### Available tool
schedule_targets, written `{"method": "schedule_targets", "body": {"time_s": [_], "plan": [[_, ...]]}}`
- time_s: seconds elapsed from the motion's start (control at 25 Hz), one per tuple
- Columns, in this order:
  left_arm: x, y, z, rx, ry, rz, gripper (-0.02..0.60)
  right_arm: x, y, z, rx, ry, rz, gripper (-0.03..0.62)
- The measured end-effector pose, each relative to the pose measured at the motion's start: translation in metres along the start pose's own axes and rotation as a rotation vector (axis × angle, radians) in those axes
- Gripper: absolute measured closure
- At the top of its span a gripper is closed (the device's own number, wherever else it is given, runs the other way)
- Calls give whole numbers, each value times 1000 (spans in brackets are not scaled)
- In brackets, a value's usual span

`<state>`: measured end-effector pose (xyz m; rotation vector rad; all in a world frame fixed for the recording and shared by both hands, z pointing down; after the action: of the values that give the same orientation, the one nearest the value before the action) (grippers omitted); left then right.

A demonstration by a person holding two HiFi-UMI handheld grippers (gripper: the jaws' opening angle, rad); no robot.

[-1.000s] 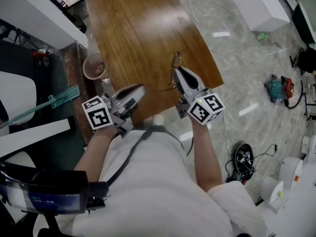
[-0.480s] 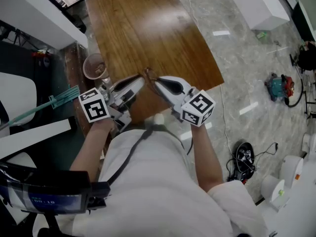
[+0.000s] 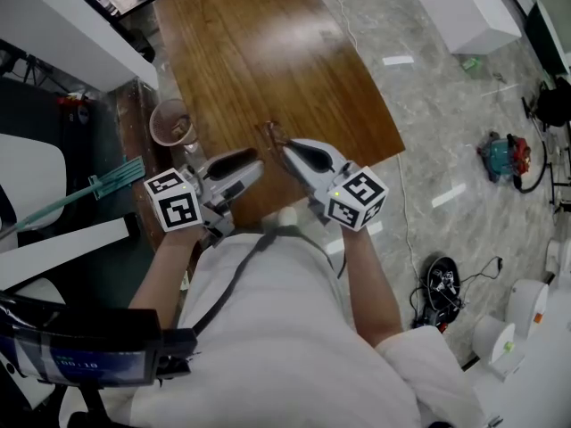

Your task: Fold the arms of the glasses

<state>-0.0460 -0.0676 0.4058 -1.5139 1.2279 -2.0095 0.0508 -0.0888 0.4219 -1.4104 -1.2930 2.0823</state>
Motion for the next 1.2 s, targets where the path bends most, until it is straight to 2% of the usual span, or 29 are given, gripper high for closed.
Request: {"method": "schedule_targets", "body": {"time_s": [0.12, 0.24, 0.6, 0.84, 0.92, 1.0, 1.2], "plan": [[-9, -17, 5, 84, 2, 89, 577, 1, 4, 3, 7, -13, -19, 562], [-15, -25, 16, 109, -24, 119, 577, 3, 2, 8, 22, -17, -33, 562], [-10, -21, 19, 80, -68, 58, 577, 8, -7, 18, 56, 38, -11, 563], [4, -30, 18, 99, -47, 39, 575, -4, -14, 25, 105, 3, -40, 563], [15, -37, 16, 119, -16, 42, 575, -15, -21, 28, 146, -27, -70, 563], [33, -48, 9, 155, 48, 60, 575, -32, -31, 35, 212, -72, -129, 563], [83, -69, -12, 265, 277, 185, 577, -81, -69, 57, 450, -193, -415, 563]]}}
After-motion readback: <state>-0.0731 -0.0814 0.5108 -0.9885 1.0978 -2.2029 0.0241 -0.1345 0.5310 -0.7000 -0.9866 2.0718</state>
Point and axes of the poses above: the fingertips, and each gripper's own axes: z forward along the fingers, x to its left, y out of its top, the point moved 3 cm from there along -z, backward along the fingers, and after that the axes turned 12 degrees about z, right-handed, at the moved point
